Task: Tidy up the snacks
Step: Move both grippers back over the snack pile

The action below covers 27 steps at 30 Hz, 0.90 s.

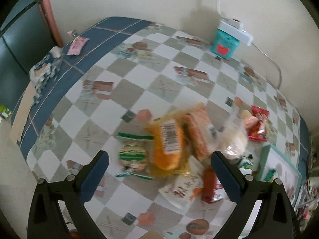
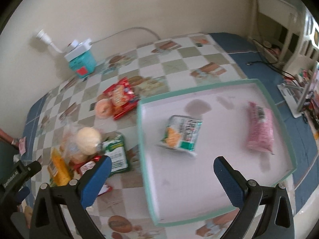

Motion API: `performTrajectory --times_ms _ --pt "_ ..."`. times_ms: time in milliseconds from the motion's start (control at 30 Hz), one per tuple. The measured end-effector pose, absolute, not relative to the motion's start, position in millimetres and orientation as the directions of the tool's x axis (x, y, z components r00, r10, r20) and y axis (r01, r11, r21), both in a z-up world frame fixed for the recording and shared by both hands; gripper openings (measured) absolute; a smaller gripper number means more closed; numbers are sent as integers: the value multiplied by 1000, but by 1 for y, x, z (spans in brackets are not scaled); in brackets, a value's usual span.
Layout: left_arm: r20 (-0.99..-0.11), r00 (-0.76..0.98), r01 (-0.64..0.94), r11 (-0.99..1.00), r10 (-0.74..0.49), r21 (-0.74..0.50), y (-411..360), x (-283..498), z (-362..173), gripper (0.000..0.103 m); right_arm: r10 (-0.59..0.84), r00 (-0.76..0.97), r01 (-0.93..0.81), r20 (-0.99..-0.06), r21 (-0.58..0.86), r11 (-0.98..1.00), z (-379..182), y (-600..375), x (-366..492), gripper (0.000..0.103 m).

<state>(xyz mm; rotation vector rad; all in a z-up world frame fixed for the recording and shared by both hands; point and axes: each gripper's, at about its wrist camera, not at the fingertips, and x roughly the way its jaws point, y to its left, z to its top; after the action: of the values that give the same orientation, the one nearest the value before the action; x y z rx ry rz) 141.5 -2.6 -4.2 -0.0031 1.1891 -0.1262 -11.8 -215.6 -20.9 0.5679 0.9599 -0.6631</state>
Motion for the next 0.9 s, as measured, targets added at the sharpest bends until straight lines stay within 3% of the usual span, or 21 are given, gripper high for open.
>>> performTrajectory --times_ms 500,900 --pt "-938 326 -58 988 -117 -143 78 175 -19 102 -157 411 651 -898 168 741 -45 -155 44 103" --pt "-966 208 -16 987 -152 -159 74 186 -64 102 -92 383 637 -919 191 746 -76 -138 67 103"
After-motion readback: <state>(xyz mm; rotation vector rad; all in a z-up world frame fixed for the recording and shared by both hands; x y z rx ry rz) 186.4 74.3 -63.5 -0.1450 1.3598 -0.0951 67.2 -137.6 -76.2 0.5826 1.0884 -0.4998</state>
